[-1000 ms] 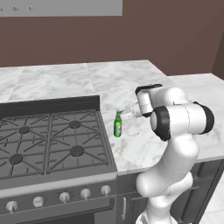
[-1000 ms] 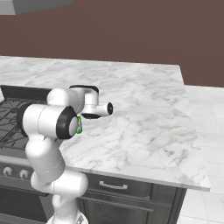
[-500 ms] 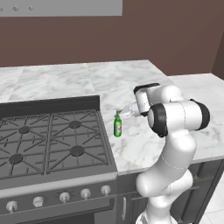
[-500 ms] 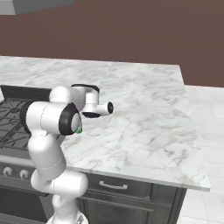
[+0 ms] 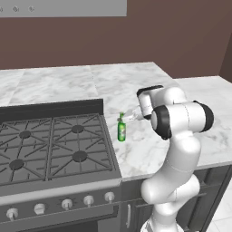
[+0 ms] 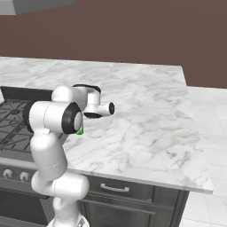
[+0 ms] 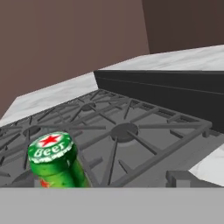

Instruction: Pick the beer from the counter and place it in the open cabinet.

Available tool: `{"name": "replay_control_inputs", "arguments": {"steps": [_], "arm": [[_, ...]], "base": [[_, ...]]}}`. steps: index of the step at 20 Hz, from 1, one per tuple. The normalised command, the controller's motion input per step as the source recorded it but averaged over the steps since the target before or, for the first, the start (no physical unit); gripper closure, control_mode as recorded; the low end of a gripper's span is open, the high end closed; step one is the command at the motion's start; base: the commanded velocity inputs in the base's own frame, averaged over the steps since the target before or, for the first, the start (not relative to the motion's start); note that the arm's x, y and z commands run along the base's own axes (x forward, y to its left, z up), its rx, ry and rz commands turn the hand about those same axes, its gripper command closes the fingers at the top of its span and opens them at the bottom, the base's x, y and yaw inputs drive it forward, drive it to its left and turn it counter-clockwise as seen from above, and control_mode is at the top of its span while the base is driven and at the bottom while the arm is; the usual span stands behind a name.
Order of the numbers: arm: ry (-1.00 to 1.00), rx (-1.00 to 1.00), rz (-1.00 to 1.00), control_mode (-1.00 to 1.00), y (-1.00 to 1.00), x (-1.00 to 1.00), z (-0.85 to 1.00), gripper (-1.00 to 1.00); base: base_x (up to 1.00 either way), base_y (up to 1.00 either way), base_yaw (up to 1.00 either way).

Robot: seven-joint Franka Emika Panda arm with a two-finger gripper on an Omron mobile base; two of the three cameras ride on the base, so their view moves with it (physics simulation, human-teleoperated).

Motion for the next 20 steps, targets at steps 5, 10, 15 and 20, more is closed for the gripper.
{"name": "replay_control_inputs", "arguments": {"steps": [5,10,15,20], "arm": [[0.0,0.0,0.0,-1.0,0.03,0.0,0.0,1.0],[-0.01,0.0,0.0,-1.0,0.0,0.0,0.01,1.0],[-0.07,0.0,-0.01,-1.0,0.0,-0.02,0.45,1.0],[-0.15,0.0,-0.08,-1.0,0.02,-0.07,0.97,1.0]], "base": [[0.0,0.0,0.0],[0.0,0.0,0.0],[0.0,0.0,0.0],[0.0,0.0,0.0]]}}
